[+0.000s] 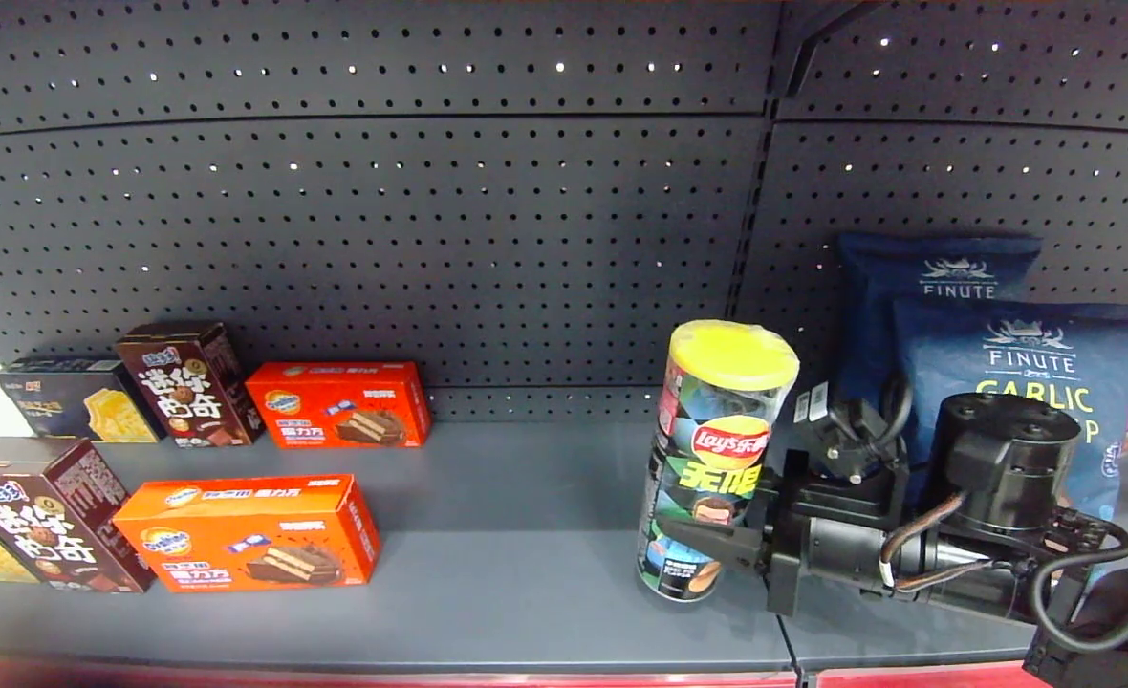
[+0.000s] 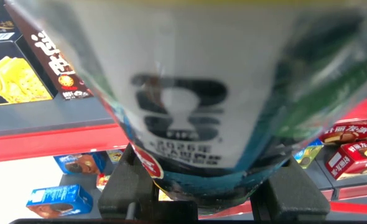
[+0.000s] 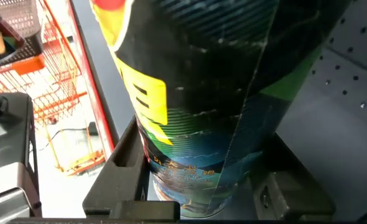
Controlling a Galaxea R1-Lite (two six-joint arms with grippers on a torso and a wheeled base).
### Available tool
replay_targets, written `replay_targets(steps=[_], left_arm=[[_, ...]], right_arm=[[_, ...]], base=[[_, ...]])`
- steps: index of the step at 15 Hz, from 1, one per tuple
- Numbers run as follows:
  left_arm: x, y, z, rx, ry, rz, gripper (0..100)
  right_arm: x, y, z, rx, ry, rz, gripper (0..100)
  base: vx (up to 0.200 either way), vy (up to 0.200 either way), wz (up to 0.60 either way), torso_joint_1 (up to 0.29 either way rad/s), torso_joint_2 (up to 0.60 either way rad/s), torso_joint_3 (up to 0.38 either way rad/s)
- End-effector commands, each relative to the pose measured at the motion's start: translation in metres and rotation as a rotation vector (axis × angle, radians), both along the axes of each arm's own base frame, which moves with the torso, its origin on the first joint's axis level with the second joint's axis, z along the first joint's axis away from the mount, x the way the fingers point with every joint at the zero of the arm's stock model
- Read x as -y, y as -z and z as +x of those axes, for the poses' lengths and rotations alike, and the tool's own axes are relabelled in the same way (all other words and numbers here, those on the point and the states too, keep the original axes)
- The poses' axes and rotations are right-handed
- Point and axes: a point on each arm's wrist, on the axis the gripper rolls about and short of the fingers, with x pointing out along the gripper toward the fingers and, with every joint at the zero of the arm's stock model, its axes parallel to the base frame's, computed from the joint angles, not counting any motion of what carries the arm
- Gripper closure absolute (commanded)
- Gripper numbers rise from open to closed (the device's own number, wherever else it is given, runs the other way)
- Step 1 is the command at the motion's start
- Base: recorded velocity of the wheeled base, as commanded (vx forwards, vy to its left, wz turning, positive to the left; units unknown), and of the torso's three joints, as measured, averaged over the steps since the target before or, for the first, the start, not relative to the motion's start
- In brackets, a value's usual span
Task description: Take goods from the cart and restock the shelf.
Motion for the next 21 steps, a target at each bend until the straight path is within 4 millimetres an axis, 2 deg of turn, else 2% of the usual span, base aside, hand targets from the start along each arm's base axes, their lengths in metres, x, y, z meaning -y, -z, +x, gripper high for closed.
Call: replay_targets(steps=[1, 8, 17, 18, 21], left_arm=[[0.000, 0.000, 0.000, -0.001, 0.000, -0.002, 100], [0.000, 0.000, 0.000, -0.001, -0.001, -0.005, 100], [0.000, 0.000, 0.000, -0.003, -0.002, -0.006, 100], [0.000, 0.000, 0.000, -0.001, -0.002, -0.006, 100], [0.000, 0.000, 0.000, -0.003, -0.002, -0.006, 100]], right_arm=[[-0.004, 0.011, 0.005, -0.029, 0.001, -0.021, 100], [-0.016, 0.034, 0.014, -0.049, -0.018, -0.038, 100], [-0.021, 0.043, 0.017, -0.055, -0.023, -0.046, 100], [-0.021, 0.044, 0.017, -0.053, -0.024, -0.048, 0], [-0.021, 0.043, 0.014, -0.053, -0.027, -0.047, 0]], base=[[0.000, 0.000, 0.00, 0.000, 0.00, 0.000], [0.000, 0.000, 0.00, 0.000, 0.00, 0.000], [0.000, 0.000, 0.00, 0.000, 0.00, 0.000], [0.000, 0.000, 0.00, 0.000, 0.00, 0.000], [0.000, 0.000, 0.00, 0.000, 0.00, 0.000]])
